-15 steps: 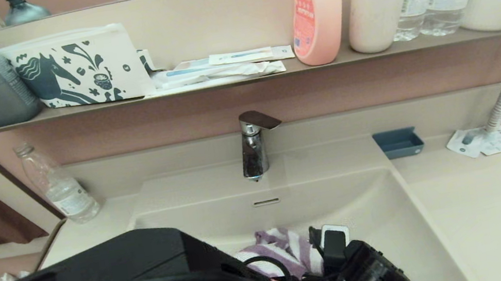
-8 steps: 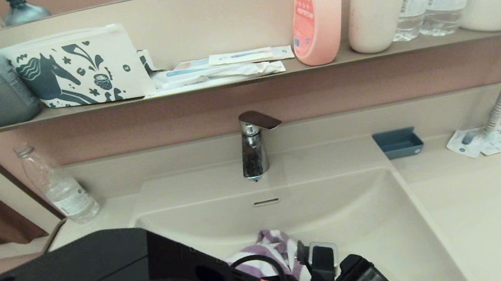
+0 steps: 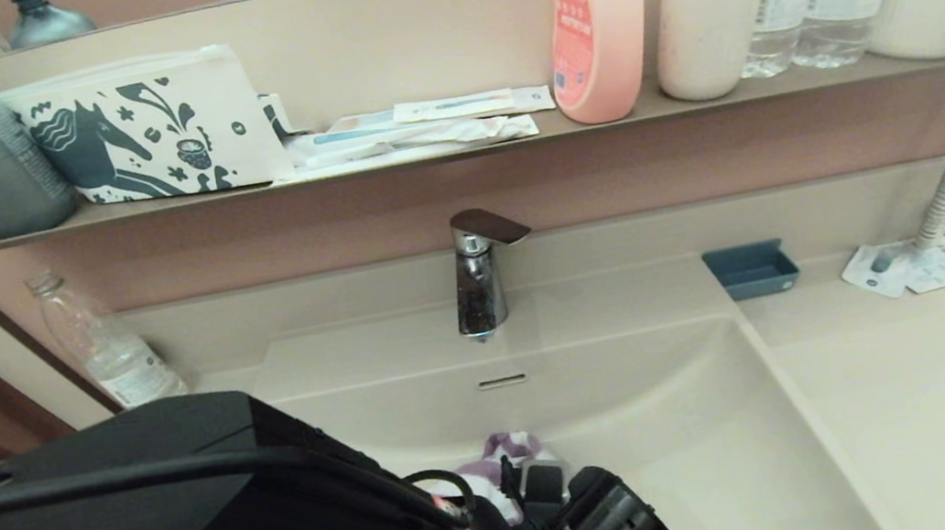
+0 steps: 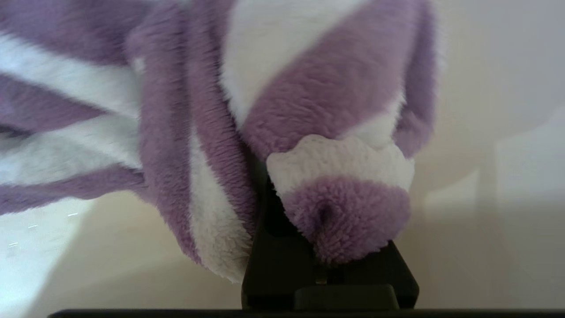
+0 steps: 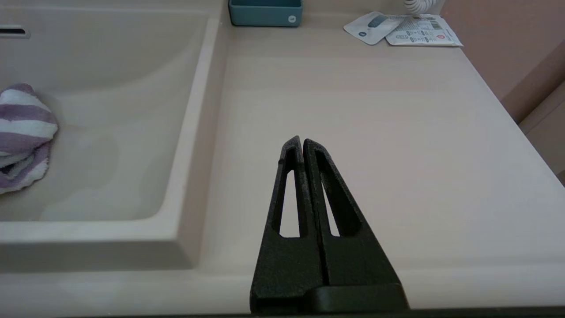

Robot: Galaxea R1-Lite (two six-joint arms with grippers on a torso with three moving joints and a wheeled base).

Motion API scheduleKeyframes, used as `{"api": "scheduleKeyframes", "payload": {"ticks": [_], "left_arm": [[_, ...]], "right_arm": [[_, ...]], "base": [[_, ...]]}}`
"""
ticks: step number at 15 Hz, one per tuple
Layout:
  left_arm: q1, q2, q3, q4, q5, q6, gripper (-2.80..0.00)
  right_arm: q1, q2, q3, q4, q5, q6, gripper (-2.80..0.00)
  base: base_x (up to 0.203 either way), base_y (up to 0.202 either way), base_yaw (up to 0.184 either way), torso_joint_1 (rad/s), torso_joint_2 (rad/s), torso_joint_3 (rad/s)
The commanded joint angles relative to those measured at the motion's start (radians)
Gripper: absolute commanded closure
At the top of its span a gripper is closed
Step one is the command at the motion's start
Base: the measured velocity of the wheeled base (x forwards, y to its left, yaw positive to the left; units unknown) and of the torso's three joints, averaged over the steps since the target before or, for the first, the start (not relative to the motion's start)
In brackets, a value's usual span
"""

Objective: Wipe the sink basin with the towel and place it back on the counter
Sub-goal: Wipe the sink

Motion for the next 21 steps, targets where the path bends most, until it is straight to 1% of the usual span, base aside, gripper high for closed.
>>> {"api": "scheduleKeyframes", "payload": {"ticks": [1,2,6,7,9,10,11,13,15,17,18,19,21], "left_arm": [[0.029,-0.024,0.040,-0.006,0.002,-0.003,0.00],[0.045,-0.042,0.075,-0.022,0.001,0.007,0.00],[0.115,-0.121,0.226,-0.110,-0.009,0.095,0.00],[0.129,-0.136,0.262,-0.123,-0.012,0.105,0.00],[0.181,-0.153,0.319,-0.151,-0.014,0.132,0.00],[0.215,-0.158,0.348,-0.177,-0.015,0.167,0.00],[0.257,-0.167,0.379,-0.221,-0.015,0.215,0.00],[0.339,-0.182,0.423,-0.297,-0.016,0.331,0.00],[0.441,-0.184,0.445,-0.352,-0.022,0.460,0.00],[0.551,-0.186,0.444,-0.406,-0.059,0.576,0.00],[0.599,-0.184,0.439,-0.435,-0.075,0.647,0.00],[0.629,-0.178,0.425,-0.458,-0.083,0.691,0.00],[0.648,-0.161,0.375,-0.471,-0.088,0.703,0.00]], "right_arm": [[0.000,0.000,0.000,0.000,0.000,-0.001,0.00],[0.000,0.000,0.000,0.000,0.000,-0.001,0.00],[0.000,0.000,0.000,-0.001,0.000,-0.001,0.00],[0.000,0.000,0.000,0.000,0.000,-0.001,0.00],[0.000,0.000,0.000,0.000,0.000,-0.001,0.00],[0.000,0.000,0.000,0.000,0.000,-0.001,0.00],[0.001,0.000,0.000,0.000,0.000,-0.001,0.00],[0.000,0.000,0.000,0.000,0.000,-0.001,0.00],[0.001,0.000,0.000,-0.001,0.000,-0.001,0.00],[0.001,0.000,0.000,0.000,0.000,-0.001,0.00],[0.000,0.000,0.000,0.000,0.000,-0.001,0.00],[0.000,0.000,0.000,-0.001,0.000,-0.001,0.00],[0.000,0.000,0.000,-0.001,0.000,-0.001,0.00]], "base": [[0.000,0.000,0.000,0.000,0.00,0.000],[0.000,0.000,0.000,0.000,0.00,0.000],[0.000,0.000,0.000,0.000,0.00,0.000],[0.000,0.000,0.000,0.000,0.00,0.000],[0.000,0.000,0.000,0.000,0.00,0.000],[0.000,0.000,0.000,0.000,0.00,0.000],[0.000,0.000,0.000,0.000,0.00,0.000],[0.000,0.000,0.000,0.000,0.00,0.000],[0.000,0.000,0.000,0.000,0.00,0.000],[0.000,0.000,0.000,0.000,0.00,0.000],[0.000,0.000,0.000,0.000,0.00,0.000],[0.000,0.000,0.000,0.000,0.00,0.000],[0.000,0.000,0.000,0.000,0.00,0.000]]}}
